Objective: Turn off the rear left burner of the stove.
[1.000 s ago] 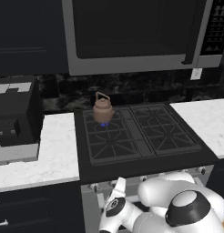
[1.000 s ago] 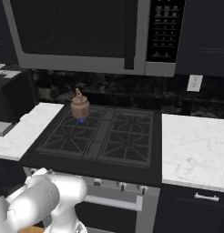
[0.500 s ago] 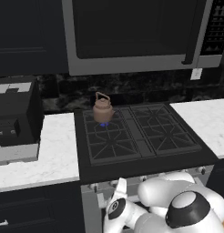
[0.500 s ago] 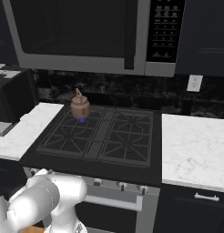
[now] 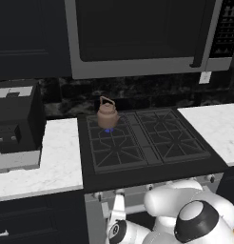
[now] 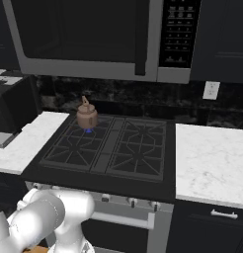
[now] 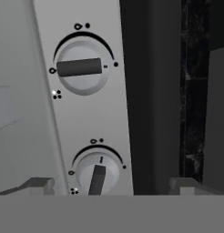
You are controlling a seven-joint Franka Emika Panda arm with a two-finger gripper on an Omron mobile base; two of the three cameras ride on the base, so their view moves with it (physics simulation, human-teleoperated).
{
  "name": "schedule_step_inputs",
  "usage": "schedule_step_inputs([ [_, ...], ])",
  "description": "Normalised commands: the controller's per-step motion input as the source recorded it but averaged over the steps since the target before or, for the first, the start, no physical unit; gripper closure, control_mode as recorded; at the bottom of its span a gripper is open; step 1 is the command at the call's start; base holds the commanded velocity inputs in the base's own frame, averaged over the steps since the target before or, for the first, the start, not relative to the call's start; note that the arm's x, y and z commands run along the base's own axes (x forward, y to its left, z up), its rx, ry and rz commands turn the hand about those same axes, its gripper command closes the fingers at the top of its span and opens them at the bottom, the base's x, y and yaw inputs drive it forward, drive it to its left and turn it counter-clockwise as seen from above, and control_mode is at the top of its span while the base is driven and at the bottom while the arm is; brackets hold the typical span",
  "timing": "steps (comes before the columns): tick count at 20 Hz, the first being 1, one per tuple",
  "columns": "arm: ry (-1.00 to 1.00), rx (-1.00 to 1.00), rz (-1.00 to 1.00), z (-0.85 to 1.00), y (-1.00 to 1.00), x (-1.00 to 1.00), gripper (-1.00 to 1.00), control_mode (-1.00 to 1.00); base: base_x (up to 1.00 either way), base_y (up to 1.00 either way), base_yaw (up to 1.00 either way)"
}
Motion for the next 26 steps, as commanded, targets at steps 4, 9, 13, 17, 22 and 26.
schedule_step_inputs([
  [4,0.00,0.00,0.00,0.02,-0.02,0.07,-1.00,-1.00,0.00,0.00,0.00],
  [9,-0.01,0.02,0.00,0.26,-0.26,0.00,-1.00,-1.00,0.00,0.00,0.00],
  [13,0.00,0.00,0.00,0.04,-0.26,0.00,-1.00,-1.00,0.00,0.00,0.00],
  [17,0.00,0.02,0.00,0.25,-0.19,0.26,-1.00,-1.00,0.00,0.00,0.00],
  [22,0.00,0.00,0.00,0.04,-0.02,0.09,-1.00,-1.00,0.00,0.00,0.00],
  [26,0.00,0.00,0.00,-0.08,0.04,-0.05,-1.00,-1.00,0.00,0.00,0.00],
])
